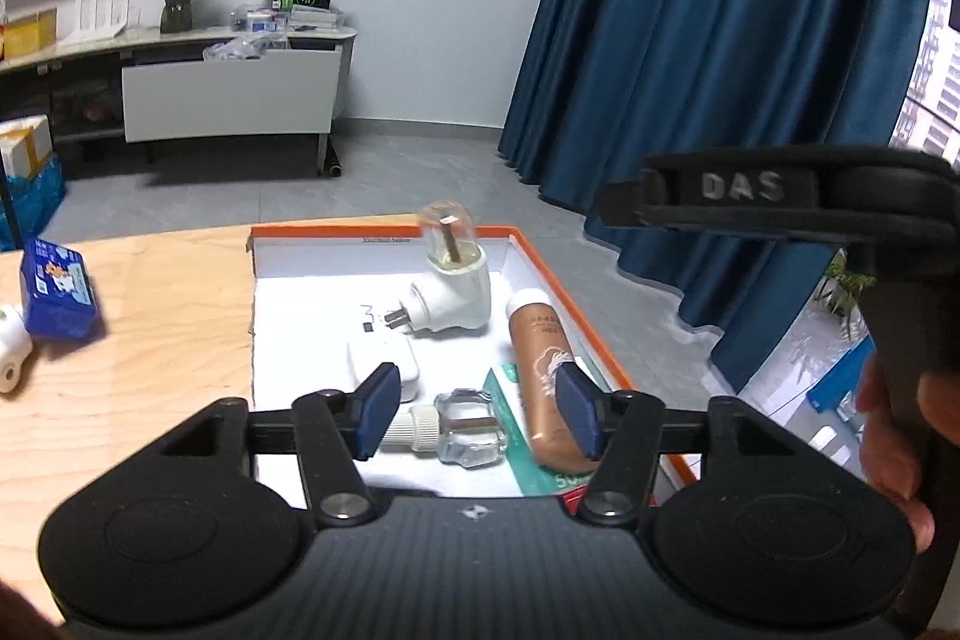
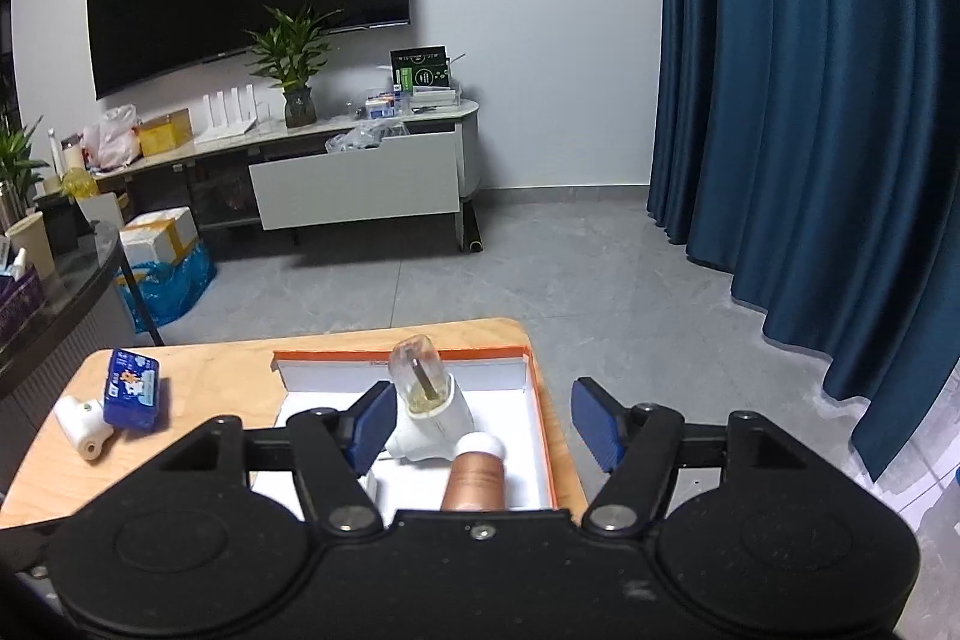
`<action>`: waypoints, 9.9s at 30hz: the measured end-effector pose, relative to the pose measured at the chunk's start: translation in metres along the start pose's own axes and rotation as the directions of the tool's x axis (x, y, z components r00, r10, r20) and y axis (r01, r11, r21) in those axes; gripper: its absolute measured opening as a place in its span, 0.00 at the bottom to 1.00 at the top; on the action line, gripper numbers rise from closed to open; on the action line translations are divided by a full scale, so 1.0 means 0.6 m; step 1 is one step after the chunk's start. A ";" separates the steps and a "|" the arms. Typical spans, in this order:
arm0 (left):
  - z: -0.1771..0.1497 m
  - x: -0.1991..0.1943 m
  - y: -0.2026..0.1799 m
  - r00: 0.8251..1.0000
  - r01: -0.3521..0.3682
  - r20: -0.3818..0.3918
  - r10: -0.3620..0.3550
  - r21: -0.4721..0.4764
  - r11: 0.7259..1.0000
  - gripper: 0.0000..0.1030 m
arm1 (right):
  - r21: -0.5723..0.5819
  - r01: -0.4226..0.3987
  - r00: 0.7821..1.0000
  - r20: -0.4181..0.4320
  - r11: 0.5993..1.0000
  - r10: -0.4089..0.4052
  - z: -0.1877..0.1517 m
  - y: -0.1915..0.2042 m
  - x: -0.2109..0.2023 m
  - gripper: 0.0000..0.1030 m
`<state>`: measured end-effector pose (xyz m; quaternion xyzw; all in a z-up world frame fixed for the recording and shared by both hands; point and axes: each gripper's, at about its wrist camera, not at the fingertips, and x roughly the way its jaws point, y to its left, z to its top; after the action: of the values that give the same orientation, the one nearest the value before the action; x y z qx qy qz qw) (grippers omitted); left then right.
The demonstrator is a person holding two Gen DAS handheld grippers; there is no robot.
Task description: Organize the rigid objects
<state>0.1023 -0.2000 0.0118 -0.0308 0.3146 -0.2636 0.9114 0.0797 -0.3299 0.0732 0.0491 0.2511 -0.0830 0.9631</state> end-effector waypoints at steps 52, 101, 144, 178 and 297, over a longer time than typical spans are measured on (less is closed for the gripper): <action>-0.012 -0.064 0.370 0.925 -0.381 0.011 0.381 -0.014 0.925 0.97 | -0.157 -0.292 0.949 -0.171 0.943 0.265 -0.039 0.309 0.072 0.79; -0.004 -0.143 0.365 0.927 -0.351 0.088 0.366 -0.144 0.925 0.64 | -0.164 -0.393 0.900 -0.270 0.905 0.342 -0.004 0.459 0.244 0.71; 0.033 -0.056 0.025 0.988 -0.154 0.019 0.154 -0.009 0.988 0.64 | 0.035 -0.074 0.992 -0.103 0.997 0.077 0.017 0.006 0.010 0.71; 0.000 -0.038 0.011 0.995 -0.090 -0.031 0.091 0.006 0.996 0.64 | 0.045 -0.070 0.988 -0.137 0.996 0.076 0.004 0.012 0.045 0.71; -0.074 -0.199 -0.047 0.975 -0.221 -0.015 0.220 -0.021 0.975 1.00 | 0.036 -0.031 0.997 -0.063 0.999 0.033 -0.097 -0.066 -0.171 0.82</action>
<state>-0.0159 -0.1595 0.0487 -0.0044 0.3249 -0.1573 0.9326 -0.0438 -0.3466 0.0710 0.0726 0.2794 -0.0703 0.9548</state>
